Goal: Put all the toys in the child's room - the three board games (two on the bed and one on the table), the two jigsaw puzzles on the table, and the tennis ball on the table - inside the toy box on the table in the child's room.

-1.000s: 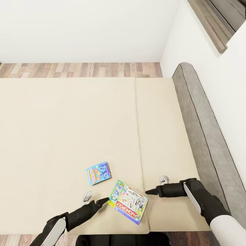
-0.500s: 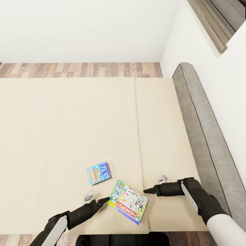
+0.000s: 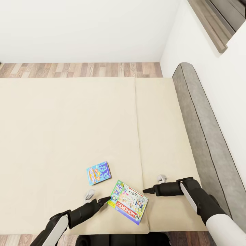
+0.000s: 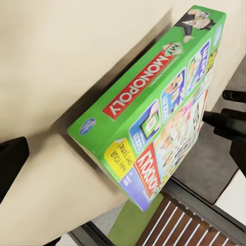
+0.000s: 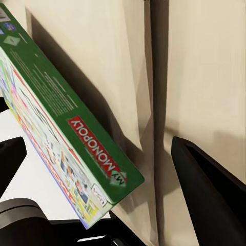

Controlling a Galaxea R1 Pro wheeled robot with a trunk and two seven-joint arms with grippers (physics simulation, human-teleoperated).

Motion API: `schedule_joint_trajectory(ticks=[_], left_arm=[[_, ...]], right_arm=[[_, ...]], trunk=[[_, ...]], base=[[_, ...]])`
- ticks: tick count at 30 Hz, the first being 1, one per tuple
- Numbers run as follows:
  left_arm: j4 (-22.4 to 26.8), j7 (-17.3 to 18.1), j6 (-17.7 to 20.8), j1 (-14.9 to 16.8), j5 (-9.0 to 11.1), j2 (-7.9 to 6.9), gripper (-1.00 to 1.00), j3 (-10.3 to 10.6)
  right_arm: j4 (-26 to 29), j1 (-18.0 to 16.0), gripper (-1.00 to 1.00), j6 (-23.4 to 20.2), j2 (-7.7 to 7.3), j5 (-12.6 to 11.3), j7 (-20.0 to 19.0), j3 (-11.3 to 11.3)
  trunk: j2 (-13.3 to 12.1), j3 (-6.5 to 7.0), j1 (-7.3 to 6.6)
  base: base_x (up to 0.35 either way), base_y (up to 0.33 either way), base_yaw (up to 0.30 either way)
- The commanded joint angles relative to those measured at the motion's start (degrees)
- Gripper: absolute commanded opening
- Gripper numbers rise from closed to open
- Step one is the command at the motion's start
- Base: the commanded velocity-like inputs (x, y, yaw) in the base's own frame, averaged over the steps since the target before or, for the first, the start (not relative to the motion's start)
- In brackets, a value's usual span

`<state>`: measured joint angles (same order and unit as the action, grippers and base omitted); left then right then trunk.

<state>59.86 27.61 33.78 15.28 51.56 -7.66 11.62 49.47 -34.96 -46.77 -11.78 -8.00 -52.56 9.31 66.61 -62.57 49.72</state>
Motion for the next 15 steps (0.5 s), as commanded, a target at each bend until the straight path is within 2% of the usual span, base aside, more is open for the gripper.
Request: schedule_joint_trajectory(ticks=[1, 15], left_arm=[[0.00, -0.07, 0.18, 0.03, 0.40, -0.03, 1.00, 0.07], [-0.07, -0.24, 0.38, 0.37, 0.38, 0.91, 1.00, 0.14]], right_arm=[[0.02, -0.02, 1.00, -0.25, -0.06, -0.52, 0.29, 0.18], [0.02, 0.04, 1.00, -0.25, 0.13, -0.42, 0.36, 0.23]], trunk=[[0.02, -0.03, 0.01], [0.02, -0.03, 0.01]], base=[[0.000, 0.000, 0.000], [0.000, 0.000, 0.000]])
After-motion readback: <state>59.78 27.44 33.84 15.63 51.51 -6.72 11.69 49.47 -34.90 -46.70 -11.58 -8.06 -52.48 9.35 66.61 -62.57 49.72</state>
